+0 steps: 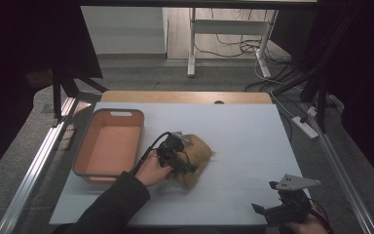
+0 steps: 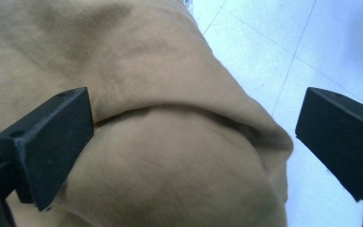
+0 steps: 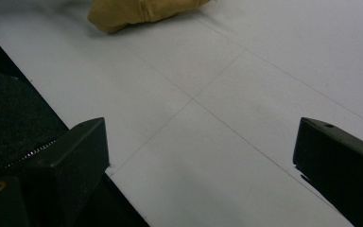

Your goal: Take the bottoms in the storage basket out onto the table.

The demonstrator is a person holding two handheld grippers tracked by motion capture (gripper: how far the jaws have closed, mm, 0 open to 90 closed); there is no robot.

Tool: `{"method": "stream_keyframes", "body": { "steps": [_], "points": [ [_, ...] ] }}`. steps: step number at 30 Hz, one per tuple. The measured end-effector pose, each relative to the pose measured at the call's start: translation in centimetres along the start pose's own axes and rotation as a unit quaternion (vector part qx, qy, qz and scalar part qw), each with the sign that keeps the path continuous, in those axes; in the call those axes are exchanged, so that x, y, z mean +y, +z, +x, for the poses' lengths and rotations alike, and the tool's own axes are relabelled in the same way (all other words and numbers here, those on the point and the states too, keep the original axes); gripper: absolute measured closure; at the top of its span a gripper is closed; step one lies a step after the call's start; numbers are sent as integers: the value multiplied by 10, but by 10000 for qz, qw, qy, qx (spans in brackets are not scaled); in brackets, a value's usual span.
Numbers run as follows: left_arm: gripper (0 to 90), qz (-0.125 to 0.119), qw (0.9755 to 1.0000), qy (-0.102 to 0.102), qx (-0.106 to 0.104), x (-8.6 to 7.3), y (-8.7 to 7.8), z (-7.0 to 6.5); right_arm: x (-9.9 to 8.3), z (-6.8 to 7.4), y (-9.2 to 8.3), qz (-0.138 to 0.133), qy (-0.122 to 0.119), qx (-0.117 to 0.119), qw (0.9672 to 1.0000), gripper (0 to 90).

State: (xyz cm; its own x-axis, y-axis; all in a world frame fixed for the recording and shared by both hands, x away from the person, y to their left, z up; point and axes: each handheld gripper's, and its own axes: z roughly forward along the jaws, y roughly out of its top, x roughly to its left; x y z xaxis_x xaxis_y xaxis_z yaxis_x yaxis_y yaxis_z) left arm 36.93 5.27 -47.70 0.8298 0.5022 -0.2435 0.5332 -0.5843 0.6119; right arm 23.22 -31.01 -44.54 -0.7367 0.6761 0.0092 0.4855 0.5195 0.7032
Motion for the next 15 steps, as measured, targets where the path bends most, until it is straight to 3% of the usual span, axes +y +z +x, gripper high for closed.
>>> {"method": "stream_keyframes", "body": {
  "steps": [15],
  "points": [
    [0,-38,10000,14,35,-4,-7,-2,0,0,0,-2,3,0,10000,45]
  ]
}}
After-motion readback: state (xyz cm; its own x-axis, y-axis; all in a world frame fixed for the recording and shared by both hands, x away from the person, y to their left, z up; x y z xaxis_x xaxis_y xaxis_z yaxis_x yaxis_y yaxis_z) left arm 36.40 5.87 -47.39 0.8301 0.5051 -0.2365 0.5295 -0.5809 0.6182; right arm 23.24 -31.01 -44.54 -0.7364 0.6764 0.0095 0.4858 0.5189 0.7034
